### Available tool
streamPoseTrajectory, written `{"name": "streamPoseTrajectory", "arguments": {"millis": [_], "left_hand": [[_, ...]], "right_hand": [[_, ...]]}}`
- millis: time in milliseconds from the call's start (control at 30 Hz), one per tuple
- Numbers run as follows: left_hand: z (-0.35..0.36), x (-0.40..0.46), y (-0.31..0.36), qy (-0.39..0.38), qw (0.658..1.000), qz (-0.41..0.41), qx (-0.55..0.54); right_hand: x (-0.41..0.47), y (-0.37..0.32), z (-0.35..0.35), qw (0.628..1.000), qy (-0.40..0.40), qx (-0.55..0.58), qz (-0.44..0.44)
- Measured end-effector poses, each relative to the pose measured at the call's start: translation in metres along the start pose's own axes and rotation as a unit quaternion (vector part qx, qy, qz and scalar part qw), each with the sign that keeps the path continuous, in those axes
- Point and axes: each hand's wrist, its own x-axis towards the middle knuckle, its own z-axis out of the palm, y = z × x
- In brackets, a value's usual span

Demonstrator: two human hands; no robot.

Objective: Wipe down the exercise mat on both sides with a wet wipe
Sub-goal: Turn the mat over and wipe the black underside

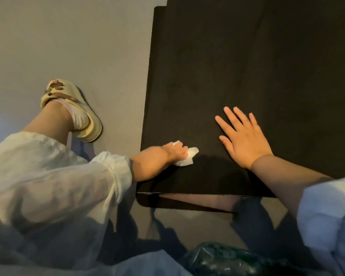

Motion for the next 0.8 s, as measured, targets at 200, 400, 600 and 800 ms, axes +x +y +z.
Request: {"name": "streamPoseTrajectory", "arguments": {"millis": [200,400,600,800], "left_hand": [[0.054,-0.046,-0.016,0.116,0.975,0.189,-0.011],[0.005,-0.048,-0.016,0.195,0.944,0.215,-0.156],[-0.121,-0.012,-0.025,0.463,0.852,0.115,-0.213],[-0.190,0.059,-0.018,0.576,0.801,0.046,-0.158]], "right_hand": [[0.000,0.000,0.001,1.000,0.000,0.004,0.004],[-0.001,-0.001,0.001,1.000,-0.003,0.002,0.002],[-0.001,0.000,0.000,1.000,-0.008,0.018,0.002],[-0.002,-0.001,-0.004,0.999,0.005,0.050,-0.008]]}}
